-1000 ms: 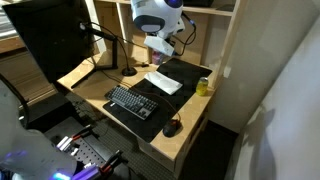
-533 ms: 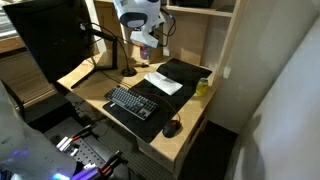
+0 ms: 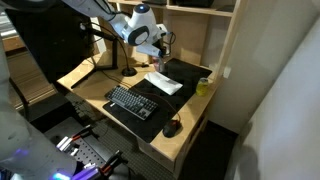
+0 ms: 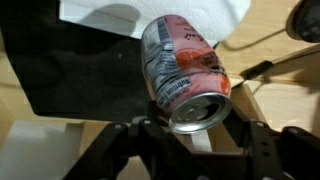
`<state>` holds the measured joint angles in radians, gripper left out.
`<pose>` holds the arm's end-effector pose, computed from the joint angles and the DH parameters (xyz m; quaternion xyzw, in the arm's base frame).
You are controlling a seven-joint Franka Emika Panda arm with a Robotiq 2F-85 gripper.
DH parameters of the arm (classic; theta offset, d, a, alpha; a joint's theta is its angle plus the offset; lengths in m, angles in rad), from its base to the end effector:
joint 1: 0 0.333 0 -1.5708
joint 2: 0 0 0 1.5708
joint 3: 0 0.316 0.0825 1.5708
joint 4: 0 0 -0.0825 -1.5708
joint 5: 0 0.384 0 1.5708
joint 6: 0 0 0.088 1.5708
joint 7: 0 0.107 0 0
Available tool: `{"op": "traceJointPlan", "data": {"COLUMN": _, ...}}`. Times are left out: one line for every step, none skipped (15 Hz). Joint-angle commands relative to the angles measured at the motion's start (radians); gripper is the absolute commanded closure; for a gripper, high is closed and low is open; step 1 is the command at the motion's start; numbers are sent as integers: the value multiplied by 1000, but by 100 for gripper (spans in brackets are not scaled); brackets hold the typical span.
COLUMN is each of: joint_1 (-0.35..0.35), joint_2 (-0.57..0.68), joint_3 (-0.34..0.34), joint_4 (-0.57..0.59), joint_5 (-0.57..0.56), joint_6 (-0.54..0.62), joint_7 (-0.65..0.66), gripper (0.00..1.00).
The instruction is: Place the soda cans on the paper
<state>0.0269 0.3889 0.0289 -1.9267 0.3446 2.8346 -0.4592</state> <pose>0.6618 0.0180 0.3429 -0.9576 -0.1001 -0.2665 0.0445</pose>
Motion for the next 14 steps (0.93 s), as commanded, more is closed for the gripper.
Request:
{"op": "traceJointPlan", "data": {"joint_1": -116, "joint_2": 28, "joint_3": 45, "joint_4": 23, "joint_5": -46, "joint_6": -93, "joint_7": 76, "gripper": 58}}
{"op": "traceJointPlan", "data": {"joint_1": -148, "joint_2": 35, "joint_3": 81, "joint_4": 25, "joint_5": -11, "joint_6": -96, "joint_7": 67, "gripper": 58}}
{"op": "traceJointPlan", "data": {"joint_1": -189, "joint_2": 38, "joint_3": 126, "joint_4": 24, "joint_5": 37, "joint_6": -98, "joint_7": 32, "gripper": 58}}
{"op": "traceJointPlan", "data": {"joint_1": -215, "joint_2": 42, "joint_3": 154, "joint_4": 25, "joint_5": 64, "joint_6": -95, "joint_7": 17, "gripper": 58}}
{"op": "traceJointPlan", "data": {"joint_1": -253, "joint_2": 43, "joint_3": 202, "joint_4": 24, "joint_5": 114, "joint_6": -96, "joint_7": -21, "gripper": 58}}
{"op": "traceJointPlan", "data": {"joint_1": -275, "joint_2": 48, "joint_3": 228, "joint_4": 26, "joint_5": 142, "joint_6": -94, "joint_7": -44, "gripper": 58}}
{"op": "traceJointPlan", "data": {"joint_1": -289, "joint_2": 50, "joint_3": 243, "joint_4": 30, "joint_5": 157, "joint_6": -106, "joint_7": -62, "gripper": 58}}
{"op": "traceJointPlan", "data": {"joint_1": -302, "joint_2": 51, "joint_3": 255, "joint_4": 30, "joint_5": 170, "joint_6": -113, "joint_7": -81, "gripper": 58}}
{"op": "traceJointPlan", "data": {"joint_1": -302, "joint_2": 52, "joint_3": 248, "joint_4": 32, "joint_5": 159, "joint_6": -121, "joint_7": -86, "gripper": 58}}
{"op": "traceJointPlan", "data": {"joint_1": -299, "joint_2": 50, "joint_3": 237, "joint_4": 33, "joint_5": 146, "joint_6": -133, "joint_7": -73, "gripper": 58}}
{"op": "traceJointPlan", "data": {"joint_1": -306, "joint_2": 33, "joint_3": 236, "joint_4": 28, "joint_5": 153, "joint_6": -143, "joint_7": -70, "gripper": 58}}
{"op": "traceJointPlan", "data": {"joint_1": -278, "joint_2": 38, "joint_3": 225, "joint_4": 14, "joint_5": 137, "joint_6": -102, "joint_7": -39, "gripper": 33}}
{"op": "traceJointPlan", "data": {"joint_1": -282, "joint_2": 38, "joint_3": 223, "joint_4": 17, "joint_5": 138, "joint_6": -108, "joint_7": -40, "gripper": 33}}
{"op": "traceJointPlan", "data": {"joint_1": -285, "joint_2": 37, "joint_3": 223, "joint_4": 19, "joint_5": 139, "joint_6": -111, "joint_7": -40, "gripper": 58}}
